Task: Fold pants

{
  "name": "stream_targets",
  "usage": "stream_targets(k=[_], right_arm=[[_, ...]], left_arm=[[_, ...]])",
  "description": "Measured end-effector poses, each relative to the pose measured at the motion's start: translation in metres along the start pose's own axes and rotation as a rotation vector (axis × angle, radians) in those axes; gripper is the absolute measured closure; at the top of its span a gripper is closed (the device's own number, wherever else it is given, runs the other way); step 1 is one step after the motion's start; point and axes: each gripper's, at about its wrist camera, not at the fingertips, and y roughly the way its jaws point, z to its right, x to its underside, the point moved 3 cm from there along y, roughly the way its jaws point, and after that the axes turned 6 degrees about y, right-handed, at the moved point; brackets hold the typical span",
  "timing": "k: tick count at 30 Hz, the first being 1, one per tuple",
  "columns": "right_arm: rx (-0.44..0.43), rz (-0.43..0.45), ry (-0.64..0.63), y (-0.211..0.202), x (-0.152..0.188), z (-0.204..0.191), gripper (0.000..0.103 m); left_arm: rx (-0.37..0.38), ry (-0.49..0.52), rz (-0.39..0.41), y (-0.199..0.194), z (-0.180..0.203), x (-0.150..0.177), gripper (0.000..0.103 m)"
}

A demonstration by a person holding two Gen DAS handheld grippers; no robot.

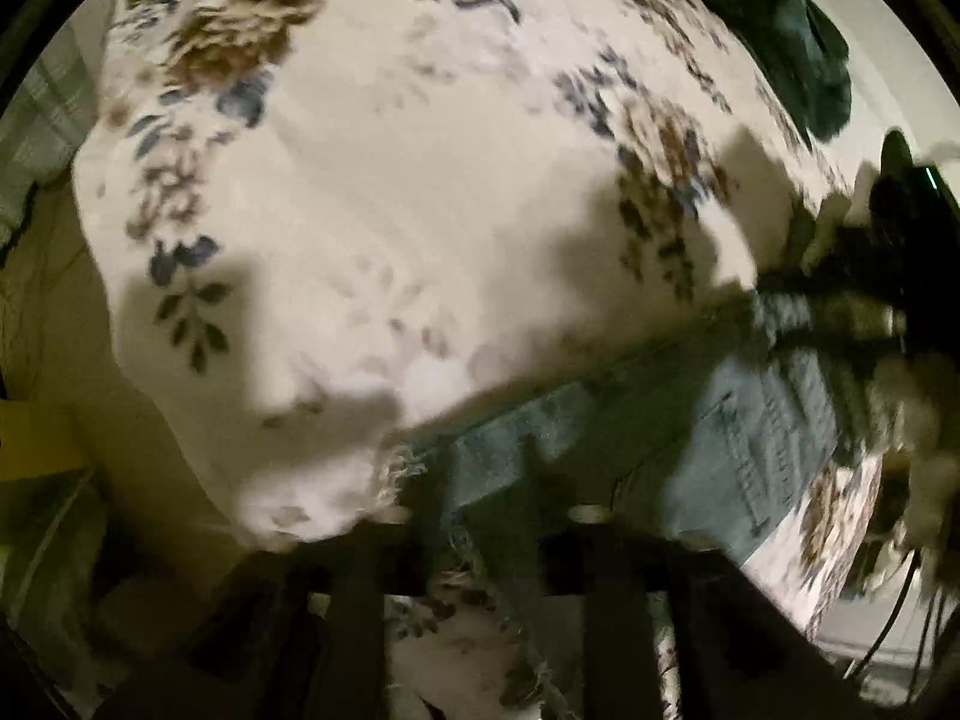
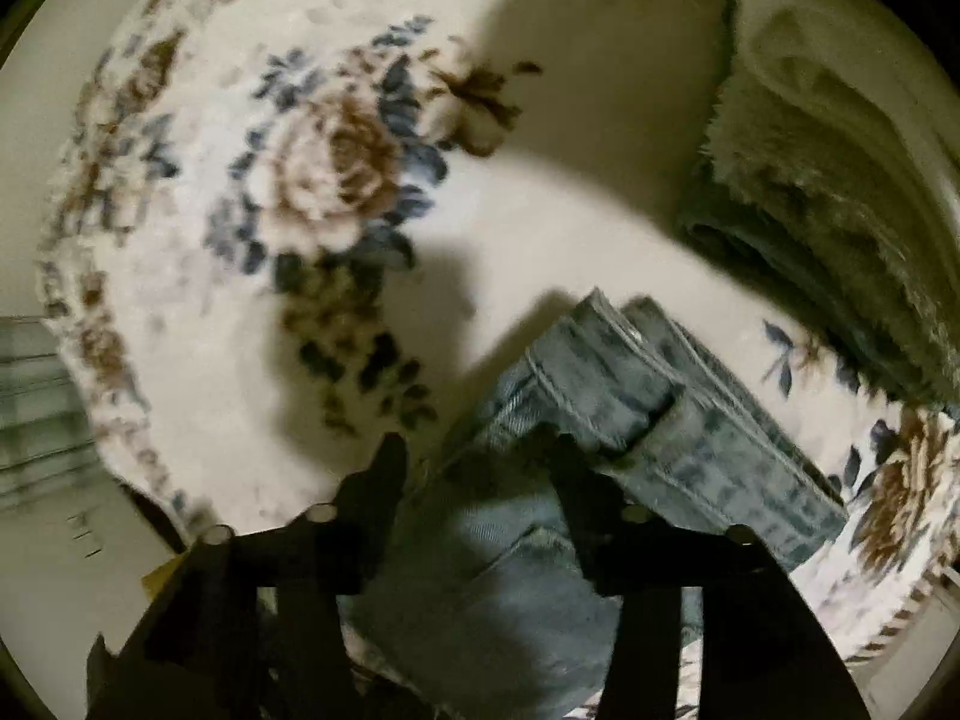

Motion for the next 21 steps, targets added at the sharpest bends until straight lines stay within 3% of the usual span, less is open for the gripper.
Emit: stream_targets(k=[1, 2, 5, 6, 10, 15, 18, 21], right_arm=[[-0.010, 0.006, -0.005, -0.008, 0.006, 0.006, 0.038], [-0.016, 0.009, -0.009, -0.014, 0.009, 0.009, 0.030], [-0.053, 0.014, -0.003, -0.033, 0.031, 0.035, 0.009], [-0.065, 0.013, 0.005, -0.037, 0.039, 0.046, 0.006], [-0.091, -0.002, 0.036, -0.046, 0.063, 0.094, 0.006], [-0.107, -0.040, 0.011, -0.043, 0.089, 0.155, 0.006], [-0.144, -0.051, -0.031, -0.040, 0.096, 0.184, 0.007], [-0.185, -0.053, -0.084, -0.033, 0.099, 0.202, 0.007]], left_arm=[[0.006, -0.010, 0.005, -0.003, -0.001, 0.001, 0.038], [0.013, -0.026, 0.008, -0.006, -0.001, 0.002, 0.029], [0.026, -0.086, 0.011, -0.013, 0.002, 0.016, 0.029], [0.030, -0.108, 0.003, -0.014, 0.004, 0.024, 0.029], [0.076, -0.245, -0.072, -0.013, 0.019, 0.076, 0.029], [0.200, -0.482, -0.199, 0.013, 0.058, 0.149, 0.029], [0.269, -0.671, -0.228, 0.034, 0.074, 0.178, 0.029], [0.331, -0.830, -0.209, 0.053, 0.083, 0.191, 0.031]])
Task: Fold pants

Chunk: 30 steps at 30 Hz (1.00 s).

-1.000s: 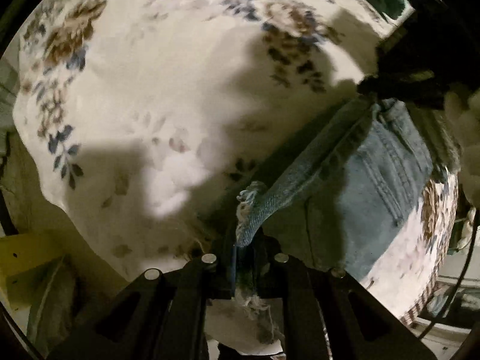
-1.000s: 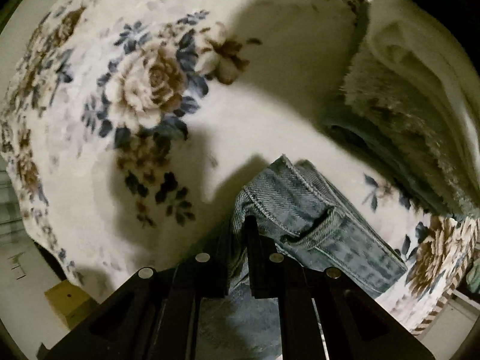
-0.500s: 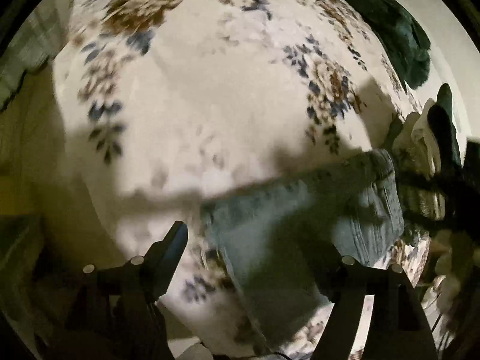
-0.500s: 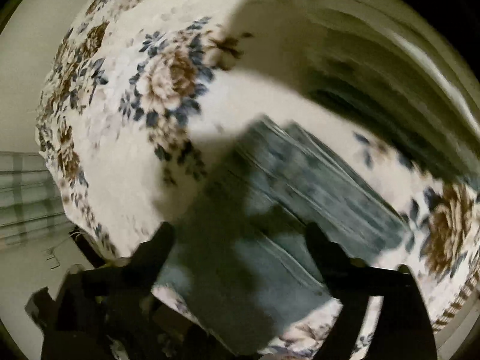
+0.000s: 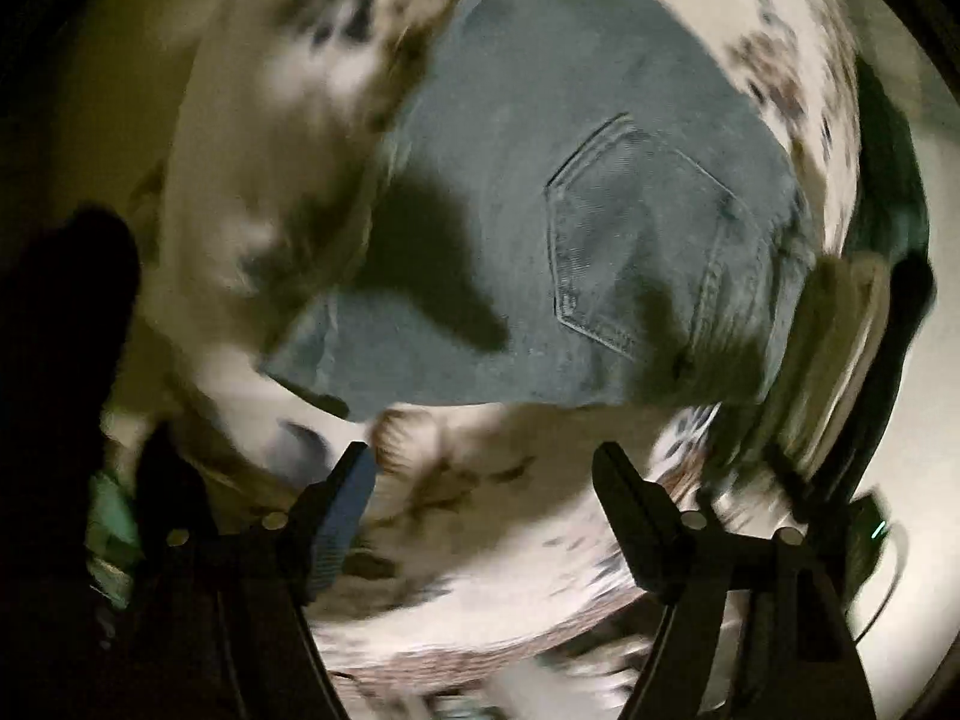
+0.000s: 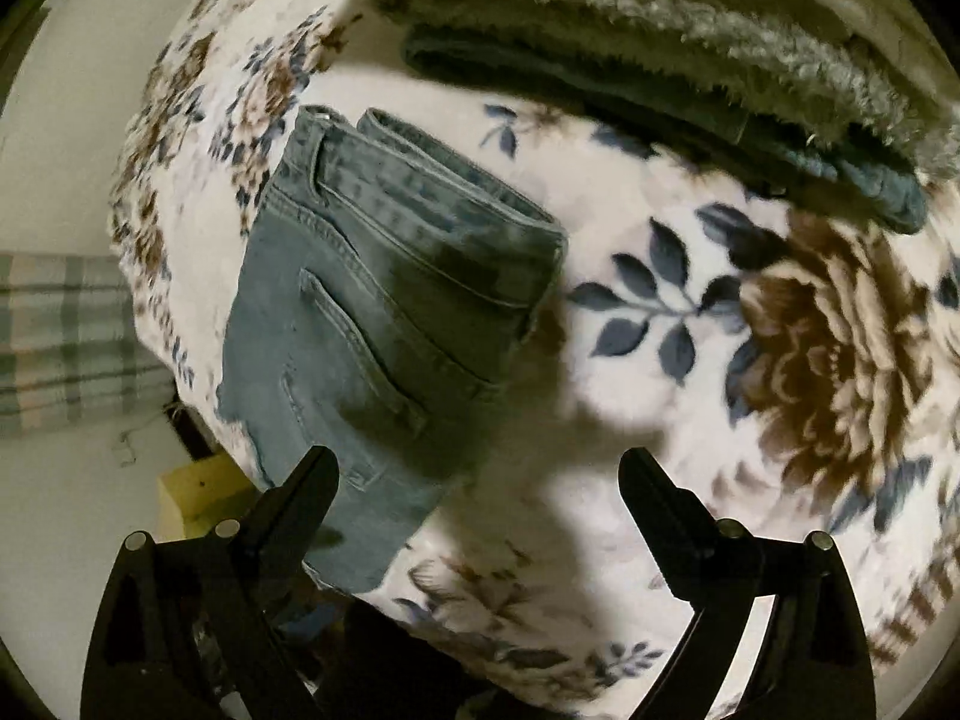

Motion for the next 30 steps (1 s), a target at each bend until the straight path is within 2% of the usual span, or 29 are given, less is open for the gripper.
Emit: stream_targets(k=[5, 10, 13, 15, 16, 17, 18, 19, 21, 22, 24, 26, 30], right_arm=[[-0.029, 0.000, -0.069, 0.022, -0.010, 0.009, 0.007], [-0.090, 0.030, -0.043, 0.049, -0.031, 0.008, 0.007], [-0.148, 0.070, 0.000, 0.060, -0.044, 0.010, 0.009], [-0.186, 0.109, 0.025, 0.064, -0.055, 0.008, 0.016], [-0.197, 0.119, 0.030, 0.065, -0.058, 0.006, 0.018], [-0.210, 0.133, 0.034, 0.066, -0.062, 0.003, 0.026], [-0.220, 0.140, 0.033, 0.066, -0.065, -0.001, 0.034], [-0.218, 0.144, 0.032, 0.067, -0.067, -0.004, 0.034], [-0.204, 0.165, 0.026, 0.067, -0.068, -0.007, 0.046], [-0.201, 0.172, 0.024, 0.066, -0.067, -0.008, 0.048], [-0.210, 0.182, 0.025, 0.061, -0.064, -0.010, 0.058], [-0.217, 0.192, 0.020, 0.055, -0.057, -0.009, 0.063], [-0.243, 0.193, 0.035, 0.041, -0.036, -0.009, 0.066]], left_arm=[[0.141, -0.164, 0.088, 0.023, -0.006, -0.010, 0.031], [0.188, -0.350, 0.157, 0.039, -0.023, -0.024, 0.031], [0.182, -0.394, 0.177, 0.039, -0.023, -0.027, 0.031], [0.162, -0.418, 0.185, 0.036, -0.021, -0.028, 0.036], [0.149, -0.428, 0.188, 0.035, -0.020, -0.028, 0.042], [0.138, -0.433, 0.193, 0.033, -0.019, -0.026, 0.051], [0.122, -0.434, 0.194, 0.032, -0.019, -0.026, 0.055], [0.112, -0.430, 0.197, 0.031, -0.017, -0.026, 0.060], [0.100, -0.398, 0.221, 0.026, -0.012, -0.027, 0.069], [0.096, -0.376, 0.231, 0.018, -0.013, -0.029, 0.074], [0.089, -0.306, 0.253, 0.008, -0.004, -0.036, 0.077], [0.092, -0.246, 0.268, -0.006, 0.002, -0.043, 0.077], [0.104, -0.107, 0.282, -0.043, 0.000, -0.054, 0.078]])
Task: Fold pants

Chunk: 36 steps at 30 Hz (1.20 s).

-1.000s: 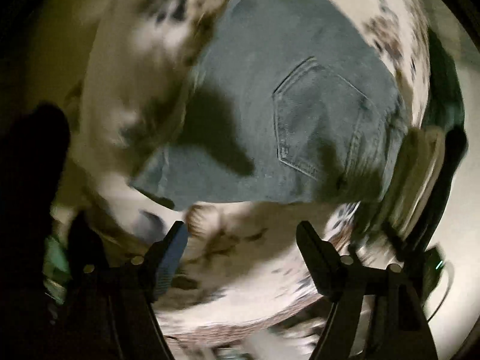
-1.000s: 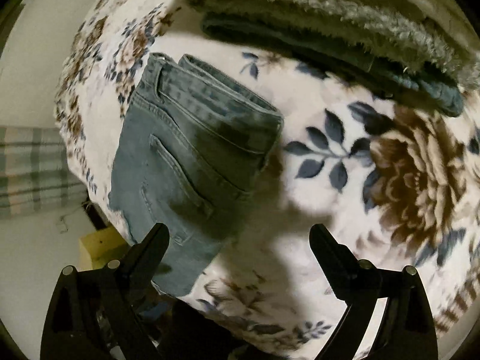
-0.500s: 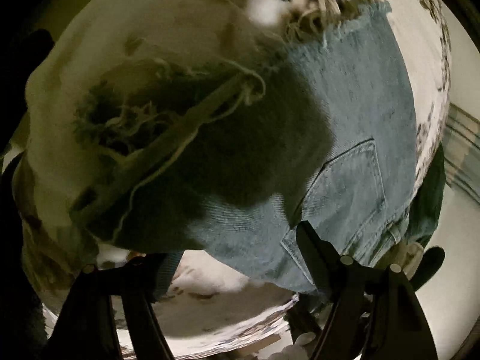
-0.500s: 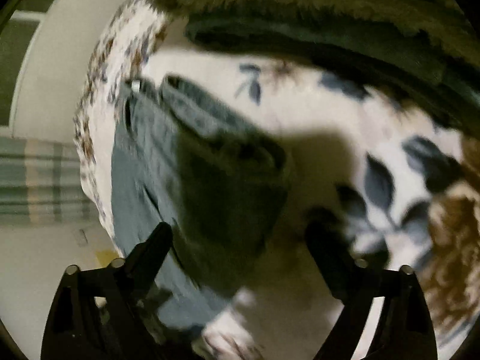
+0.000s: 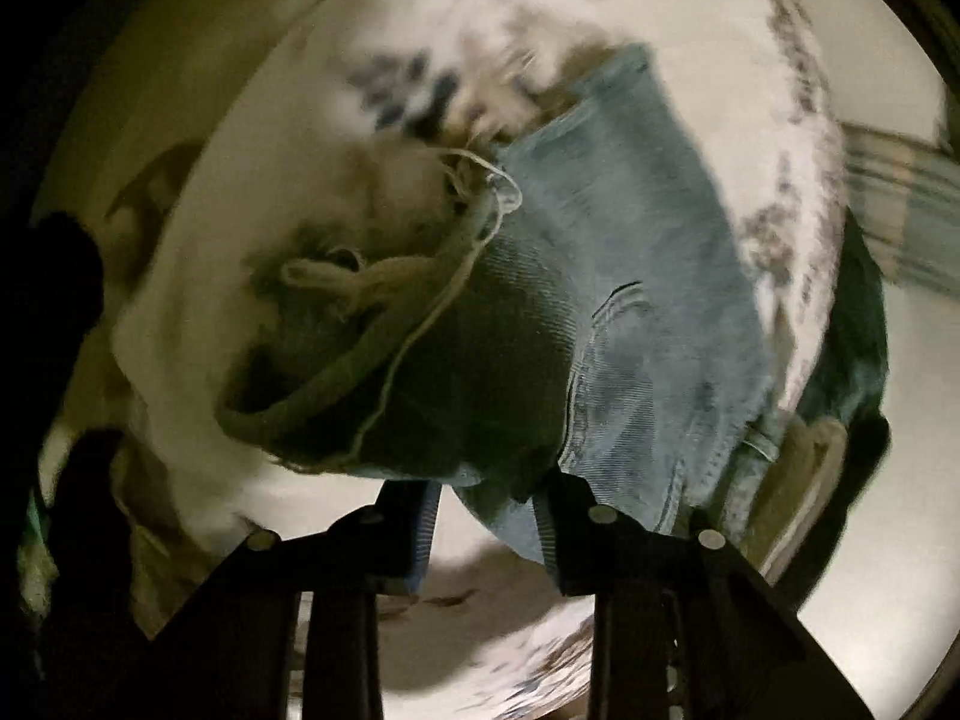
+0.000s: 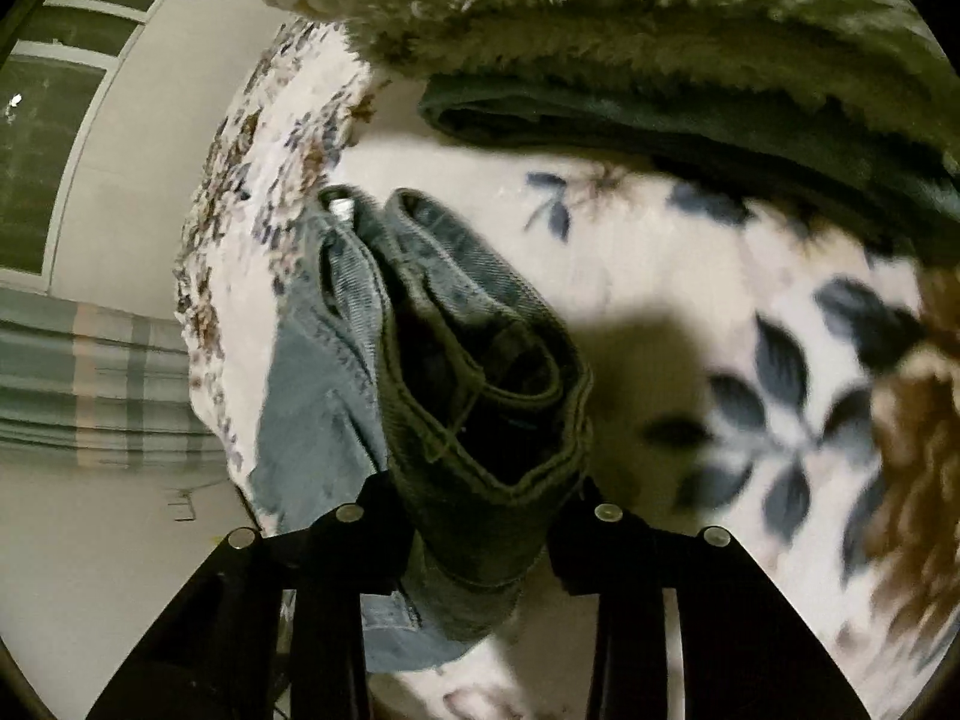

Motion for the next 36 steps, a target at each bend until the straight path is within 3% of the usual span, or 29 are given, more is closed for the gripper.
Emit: stream_targets(k=[5, 7, 10, 11, 12, 13, 14, 16, 20, 26, 28, 31, 32, 33, 36], right_arm=[[-0.020, -0.033, 0.071, -0.011, 0.037, 0.010, 0.067], [-0.017, -0.058, 0.098, -0.006, 0.051, 0.019, 0.067], [-0.015, -0.092, 0.107, 0.006, 0.063, 0.033, 0.064], [-0.016, -0.096, 0.106, 0.009, 0.064, 0.036, 0.059], [-0.016, -0.100, 0.106, 0.011, 0.064, 0.039, 0.055], [-0.020, -0.110, 0.109, 0.015, 0.063, 0.041, 0.054], [-0.030, -0.117, 0.112, 0.017, 0.063, 0.043, 0.051], [-0.049, -0.127, 0.104, 0.020, 0.061, 0.045, 0.045], [-0.084, -0.143, 0.073, 0.030, 0.062, 0.042, 0.029], [-0.148, -0.137, 0.100, 0.038, 0.058, 0.033, 0.023], [-0.163, -0.127, 0.125, 0.041, 0.056, 0.033, 0.023], [-0.157, -0.100, 0.129, 0.041, 0.058, 0.032, 0.034], [-0.127, -0.092, 0.123, 0.041, 0.059, 0.033, 0.053], [-0.114, -0.089, 0.120, 0.041, 0.061, 0.033, 0.061], [-0.096, -0.072, 0.125, 0.034, 0.065, 0.031, 0.069]], left_arm=[[-0.016, 0.178, -0.008, -0.015, -0.011, -0.013, 0.077], [-0.011, 0.189, -0.012, -0.009, -0.014, -0.013, 0.077], [0.045, 0.132, 0.013, 0.012, -0.017, -0.014, 0.076], [0.058, 0.114, 0.016, 0.013, -0.028, -0.010, 0.075], [0.077, 0.092, 0.022, 0.014, -0.034, -0.010, 0.071], [0.085, 0.078, 0.035, 0.017, -0.035, -0.011, 0.060], [0.091, 0.064, 0.045, 0.016, -0.038, -0.010, 0.054], [0.129, 0.028, 0.060, 0.014, -0.049, -0.007, 0.049], [0.137, 0.012, 0.102, 0.013, -0.038, -0.006, 0.027], [0.091, -0.084, 0.170, 0.019, -0.027, -0.010, 0.024], [0.070, -0.073, 0.191, 0.019, -0.017, -0.011, 0.026], [0.042, -0.033, 0.212, 0.018, -0.006, -0.018, 0.075], [0.041, -0.014, 0.209, 0.020, 0.000, -0.021, 0.078], [0.043, 0.000, 0.215, 0.018, 0.004, -0.023, 0.079], [0.038, 0.059, 0.219, 0.004, 0.010, -0.027, 0.081]])
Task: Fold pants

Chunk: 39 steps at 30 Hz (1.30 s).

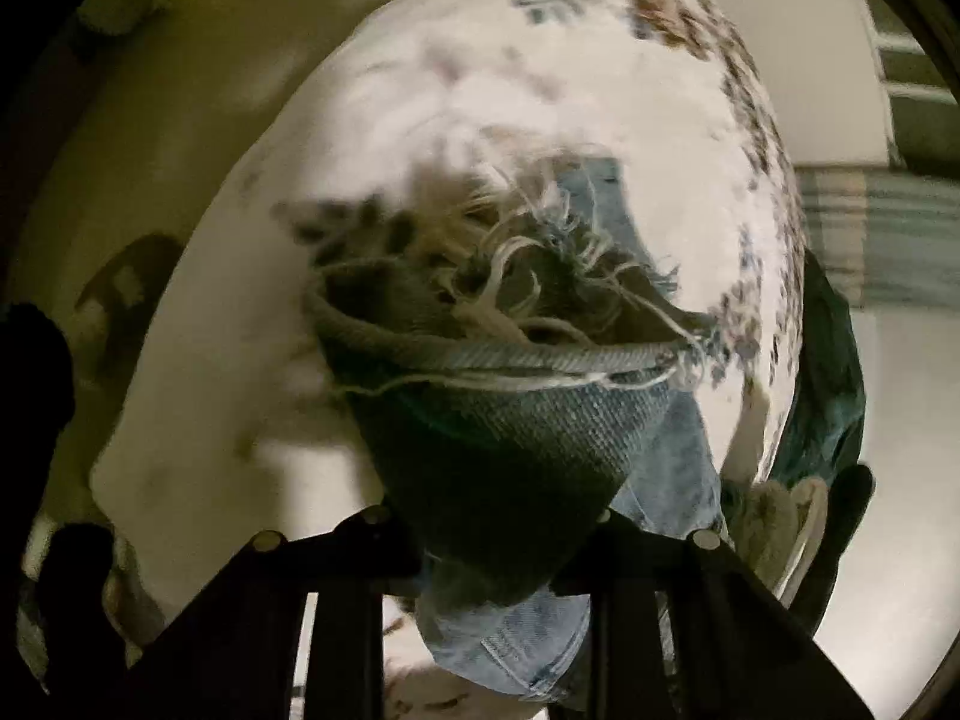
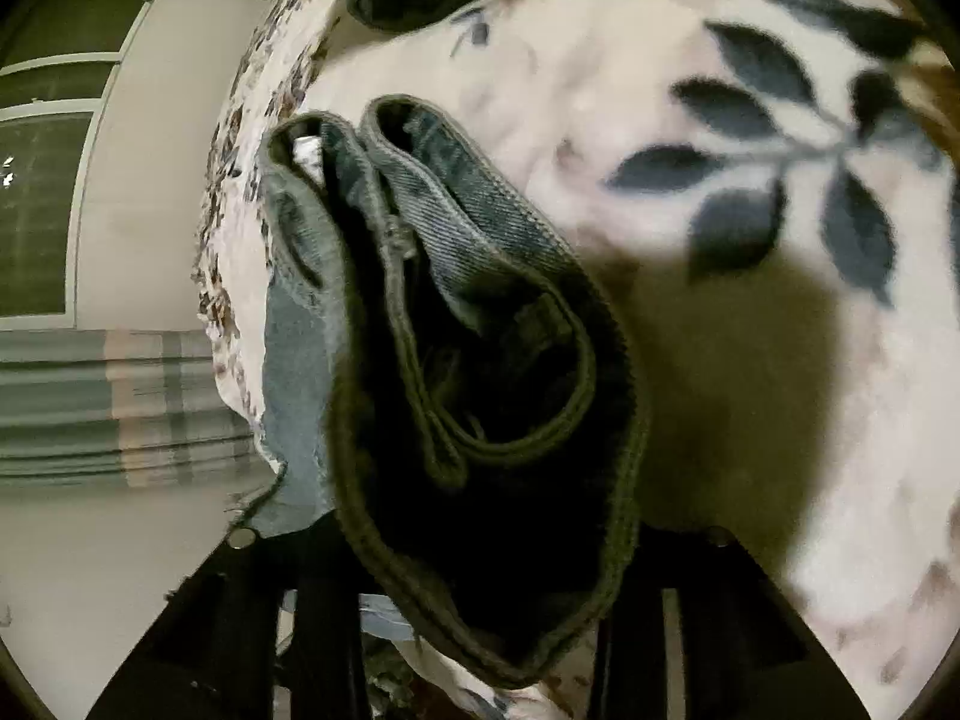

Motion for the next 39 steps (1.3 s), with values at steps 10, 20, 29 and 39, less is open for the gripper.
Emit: stream_targets(k=[10, 20, 29, 39], right_arm=[[-0.014, 0.047, 0.009, -0.074, 0.017, -0.074, 0.081], [-0.142, 0.175, -0.003, -0.218, 0.002, -0.187, 0.083], [-0.210, 0.486, 0.042, -0.377, -0.082, -0.255, 0.083], [-0.105, 0.793, 0.239, -0.399, -0.157, -0.167, 0.083]], left_arm=[[0.058, 0.186, -0.040, -0.093, 0.084, -0.024, 0.082], [0.197, 0.388, -0.046, -0.178, 0.250, -0.036, 0.082], [0.421, 0.587, -0.141, -0.152, 0.453, -0.014, 0.082], [0.396, 0.852, -0.427, 0.044, 0.517, 0.052, 0.082]])
